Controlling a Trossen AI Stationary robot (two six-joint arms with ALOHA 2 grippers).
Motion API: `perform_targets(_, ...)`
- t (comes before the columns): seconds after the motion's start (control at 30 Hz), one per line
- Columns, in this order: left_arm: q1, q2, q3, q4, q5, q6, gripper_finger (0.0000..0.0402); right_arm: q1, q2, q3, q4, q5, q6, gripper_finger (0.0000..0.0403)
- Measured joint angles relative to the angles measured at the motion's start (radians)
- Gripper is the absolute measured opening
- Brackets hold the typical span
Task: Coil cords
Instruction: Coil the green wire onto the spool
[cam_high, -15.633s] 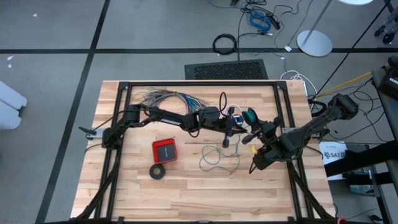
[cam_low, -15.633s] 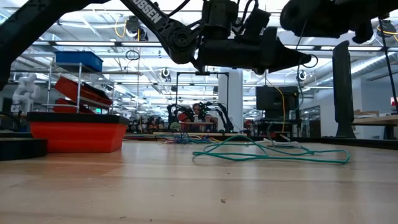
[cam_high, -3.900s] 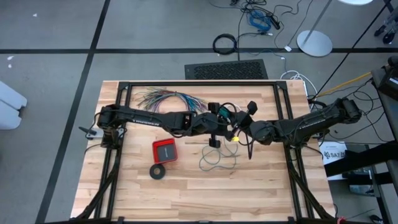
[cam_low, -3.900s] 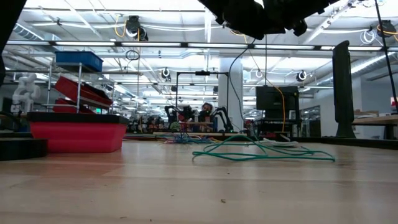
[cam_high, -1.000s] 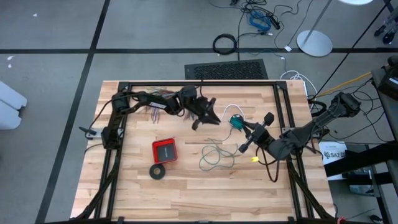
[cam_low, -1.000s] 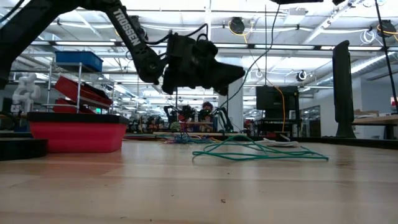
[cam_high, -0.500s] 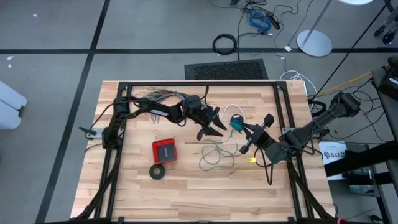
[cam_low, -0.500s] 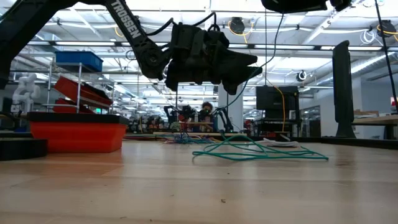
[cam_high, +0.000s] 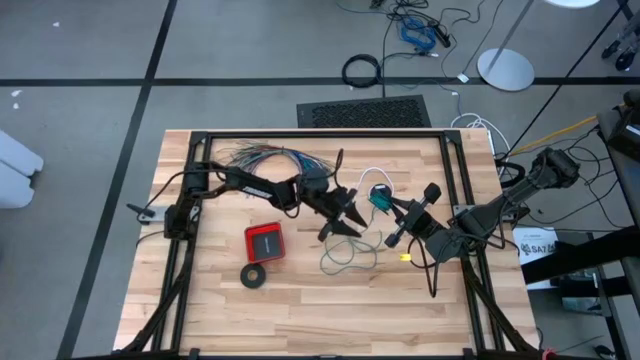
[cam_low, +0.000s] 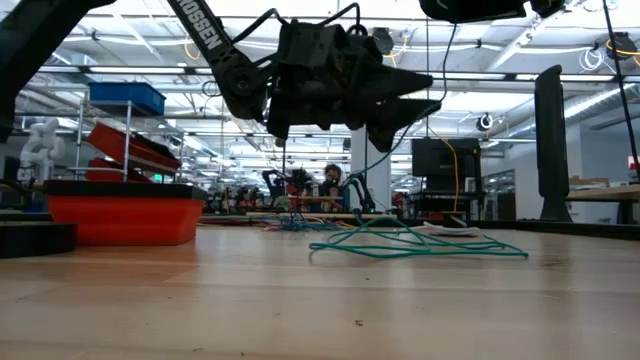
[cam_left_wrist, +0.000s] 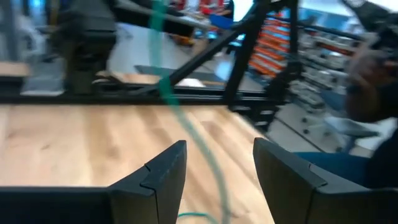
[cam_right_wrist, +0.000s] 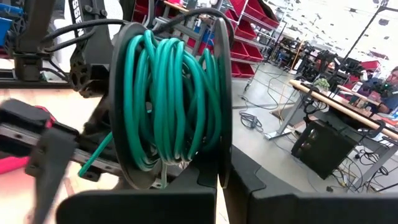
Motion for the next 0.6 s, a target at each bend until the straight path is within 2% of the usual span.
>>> perform_targets(0.13,0.0,0.0,0.0,-0.039,-0.065,0.0,0.0195,0.0,0.0,0.0,0.001,0.0,0.0,0.0)
perform_targets(0.33,-0.005,0.0,0.0,-0.064,-0.066,0.001,0.0193,0.0,0.0,0.0,0.002,0.0,0.0,0.0)
perform_targets(0.6,-0.004,0.0,0.0,-0.088,-0.066,0.018,0.0147,0.0,0.0,0.0,0.002,-0.001,0.0,0.0)
